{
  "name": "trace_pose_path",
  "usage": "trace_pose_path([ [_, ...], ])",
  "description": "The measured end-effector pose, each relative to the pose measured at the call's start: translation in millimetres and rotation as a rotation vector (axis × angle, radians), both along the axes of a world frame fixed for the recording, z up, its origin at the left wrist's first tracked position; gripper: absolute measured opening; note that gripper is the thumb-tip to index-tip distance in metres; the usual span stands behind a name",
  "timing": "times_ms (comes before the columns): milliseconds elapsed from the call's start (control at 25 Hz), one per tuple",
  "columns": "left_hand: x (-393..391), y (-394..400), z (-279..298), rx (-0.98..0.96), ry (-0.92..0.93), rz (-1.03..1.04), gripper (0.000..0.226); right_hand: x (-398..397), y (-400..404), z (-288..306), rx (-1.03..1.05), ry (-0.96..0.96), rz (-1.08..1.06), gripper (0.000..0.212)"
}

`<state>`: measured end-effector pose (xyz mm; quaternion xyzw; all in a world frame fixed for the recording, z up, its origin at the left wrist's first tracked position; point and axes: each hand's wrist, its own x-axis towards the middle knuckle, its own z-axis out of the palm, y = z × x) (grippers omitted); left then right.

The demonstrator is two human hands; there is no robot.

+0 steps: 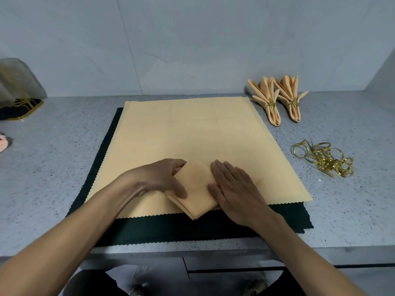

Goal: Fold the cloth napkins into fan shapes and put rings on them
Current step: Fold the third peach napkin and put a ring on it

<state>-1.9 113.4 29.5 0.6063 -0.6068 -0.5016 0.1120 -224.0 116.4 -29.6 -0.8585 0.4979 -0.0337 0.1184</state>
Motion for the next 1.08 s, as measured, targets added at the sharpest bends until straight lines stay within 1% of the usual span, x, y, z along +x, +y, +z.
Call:
trace_pose_path([
  [40, -3, 5, -1, -0.143, -0.142, -0.032, 0.069, 1, 0, -1, -0.013, 0.013, -0.009, 0.065],
  [80, -10, 11, -4, -0.356, -0.324, -0.071, 0.077, 2, 1, -1, -0.030, 0.026, -0.017, 0.066],
  [120, -23, 18, -10, -0.590, -0.459, -0.132, 0.079, 2, 2, -1, -0.045, 0.042, -0.017, 0.067],
  [160, -37, 23, -17, -0.750, -0.496, -0.201, 0.076, 3, 3, -1, -0.065, 0.061, -0.006, 0.070],
  [200, -47, 26, -28, -0.791, -0.493, -0.276, 0.071, 3, 2, -3, -0.078, 0.081, 0.012, 0.073],
  [280, -50, 25, -51, -0.737, -0.547, -0.350, 0.069, -2, -3, -3, -0.046, 0.064, 0.025, 0.070],
  [360, -40, 19, -68, -0.719, -0.622, -0.334, 0.076, -16, -9, -6, -0.007, 0.011, 0.015, 0.067],
  [400, -36, 17, -71, -0.725, -0.647, -0.335, 0.077, -26, -10, -8, -0.048, -0.011, 0.033, 0.070],
  [440, -35, 18, -72, -0.727, -0.652, -0.344, 0.077, -35, -9, -8, -0.127, -0.019, 0.089, 0.071],
  [480, -36, 19, -70, -0.732, -0.639, -0.351, 0.075, -43, -7, -8, -0.195, -0.016, 0.167, 0.067],
  [560, -37, 18, -69, -0.741, -0.627, -0.368, 0.069, -50, -3, -4, -0.221, -0.023, 0.312, 0.054],
  [640, -36, 18, -69, -0.728, -0.623, -0.370, 0.067, -38, 3, 0, -0.202, -0.019, 0.348, 0.056],
  [680, -35, 18, -68, -0.723, -0.630, -0.366, 0.070, -27, 7, 2, -0.162, -0.026, 0.320, 0.061],
  [760, -35, 19, -67, -0.738, -0.648, -0.379, 0.085, -9, 16, 0, -0.059, -0.071, 0.181, 0.069],
  [840, -33, 20, -66, -0.761, -0.656, -0.405, 0.096, -2, 19, -2, -0.005, -0.063, 0.074, 0.077],
  [920, -27, 20, -64, -0.756, -0.661, -0.445, 0.091, -10, 19, -5, 0.008, -0.033, 0.010, 0.085],
  [1000, -19, 22, -62, -0.744, -0.676, -0.493, 0.086, -25, 17, -8, -0.027, -0.006, -0.011, 0.090],
  [1040, -16, 22, -61, -0.734, -0.686, -0.519, 0.084, -32, 16, -7, -0.052, -0.021, -0.015, 0.090],
  [1080, -13, 23, -61, -0.723, -0.688, -0.540, 0.082, -37, 15, -6, -0.101, -0.041, -0.005, 0.086],
])
